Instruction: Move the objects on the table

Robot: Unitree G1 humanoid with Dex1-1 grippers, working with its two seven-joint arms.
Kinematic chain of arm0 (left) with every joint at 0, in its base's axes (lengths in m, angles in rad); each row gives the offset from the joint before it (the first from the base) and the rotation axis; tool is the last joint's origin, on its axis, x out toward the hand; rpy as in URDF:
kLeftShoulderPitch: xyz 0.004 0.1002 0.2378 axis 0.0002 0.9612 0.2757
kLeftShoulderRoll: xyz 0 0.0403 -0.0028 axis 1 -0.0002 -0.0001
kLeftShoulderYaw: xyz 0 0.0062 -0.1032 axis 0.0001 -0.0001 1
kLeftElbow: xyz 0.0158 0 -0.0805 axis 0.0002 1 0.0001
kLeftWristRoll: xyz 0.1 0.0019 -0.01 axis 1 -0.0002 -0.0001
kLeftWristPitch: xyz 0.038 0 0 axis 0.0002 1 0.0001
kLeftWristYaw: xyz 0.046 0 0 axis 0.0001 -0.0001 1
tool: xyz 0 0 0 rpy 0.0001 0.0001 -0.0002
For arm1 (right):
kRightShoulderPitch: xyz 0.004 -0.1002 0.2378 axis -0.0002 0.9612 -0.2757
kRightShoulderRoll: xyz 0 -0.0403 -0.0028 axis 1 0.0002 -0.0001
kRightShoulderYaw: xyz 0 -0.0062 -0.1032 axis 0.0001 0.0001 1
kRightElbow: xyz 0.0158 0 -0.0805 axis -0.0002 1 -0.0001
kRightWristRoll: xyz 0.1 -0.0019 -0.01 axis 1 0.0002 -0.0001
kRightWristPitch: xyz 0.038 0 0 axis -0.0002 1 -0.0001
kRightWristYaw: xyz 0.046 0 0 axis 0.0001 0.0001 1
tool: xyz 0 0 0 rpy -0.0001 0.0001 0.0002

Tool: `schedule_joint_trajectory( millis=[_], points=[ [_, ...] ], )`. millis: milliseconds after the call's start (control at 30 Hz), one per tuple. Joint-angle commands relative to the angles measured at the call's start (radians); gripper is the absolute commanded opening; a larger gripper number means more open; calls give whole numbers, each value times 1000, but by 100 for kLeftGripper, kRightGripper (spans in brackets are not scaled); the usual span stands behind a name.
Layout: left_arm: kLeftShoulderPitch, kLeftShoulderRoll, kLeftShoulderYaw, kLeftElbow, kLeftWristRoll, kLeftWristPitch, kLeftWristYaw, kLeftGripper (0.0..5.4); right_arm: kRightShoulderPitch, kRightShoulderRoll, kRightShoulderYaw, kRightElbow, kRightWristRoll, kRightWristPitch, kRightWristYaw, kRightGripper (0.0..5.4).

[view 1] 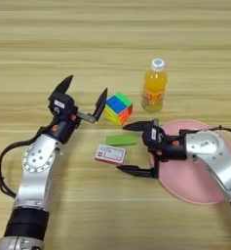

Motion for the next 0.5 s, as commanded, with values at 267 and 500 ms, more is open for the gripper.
schedule_joint_trajectory(
  millis=[267, 500],
  points=[
    [-33, 1, 14, 30, 22, 17, 65, 540, -31, -4, 37, 15, -55, 84, -1, 538],
    [-47, -5, 33, 39, 31, 17, 117, 540, -53, 6, 64, 21, -79, 117, 5, 484]
  ],
)
